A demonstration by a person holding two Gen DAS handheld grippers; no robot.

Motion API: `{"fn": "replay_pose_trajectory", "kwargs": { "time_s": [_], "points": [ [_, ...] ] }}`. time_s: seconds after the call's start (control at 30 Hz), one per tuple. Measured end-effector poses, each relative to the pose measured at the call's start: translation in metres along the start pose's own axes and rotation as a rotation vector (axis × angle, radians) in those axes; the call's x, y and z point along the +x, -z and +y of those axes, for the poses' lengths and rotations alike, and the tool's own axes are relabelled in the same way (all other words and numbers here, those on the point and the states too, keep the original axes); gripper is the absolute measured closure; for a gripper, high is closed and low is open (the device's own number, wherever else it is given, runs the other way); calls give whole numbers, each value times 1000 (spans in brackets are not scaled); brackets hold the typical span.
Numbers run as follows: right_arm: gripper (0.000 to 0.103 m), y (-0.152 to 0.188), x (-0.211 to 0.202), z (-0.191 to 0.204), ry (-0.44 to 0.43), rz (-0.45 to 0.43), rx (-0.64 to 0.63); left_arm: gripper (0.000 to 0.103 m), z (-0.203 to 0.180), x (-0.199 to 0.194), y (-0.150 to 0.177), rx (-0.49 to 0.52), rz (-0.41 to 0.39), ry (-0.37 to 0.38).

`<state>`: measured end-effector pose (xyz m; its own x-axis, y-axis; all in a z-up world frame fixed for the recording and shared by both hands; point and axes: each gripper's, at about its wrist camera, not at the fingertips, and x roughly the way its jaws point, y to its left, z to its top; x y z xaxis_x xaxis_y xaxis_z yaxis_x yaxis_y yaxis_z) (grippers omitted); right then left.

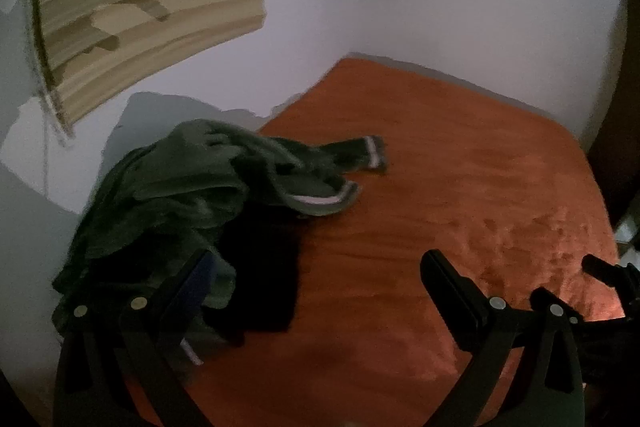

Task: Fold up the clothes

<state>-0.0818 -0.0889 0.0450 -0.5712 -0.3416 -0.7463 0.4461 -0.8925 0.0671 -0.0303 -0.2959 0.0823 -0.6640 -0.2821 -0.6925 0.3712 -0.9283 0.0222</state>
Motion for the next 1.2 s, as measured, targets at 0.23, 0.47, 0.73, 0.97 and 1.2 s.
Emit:
{"fn": "replay_pose_trajectory", "kwargs": {
  "time_s": [0.23, 0.47, 0.73, 0.97, 1.2],
  "points": [
    [1, -14, 39, 28, -24, 12, -17, 1, 46, 30, 6, -75, 18, -52],
    [1, -29, 83, 56, -86, 13, -52, 1, 80, 62, 10, -72, 67, -116],
    [1, -46, 136, 79, -151, 18, -79, 5, 118, 109, 9, -153, 167, -102],
    [1, -60, 179, 87, -233, 25, -78, 26, 130, 146, 11, -226, 254, -47],
    [1, -73, 220, 97, -303, 52, -74, 33, 127, 161, 16, -231, 246, -32]
  ]
}}
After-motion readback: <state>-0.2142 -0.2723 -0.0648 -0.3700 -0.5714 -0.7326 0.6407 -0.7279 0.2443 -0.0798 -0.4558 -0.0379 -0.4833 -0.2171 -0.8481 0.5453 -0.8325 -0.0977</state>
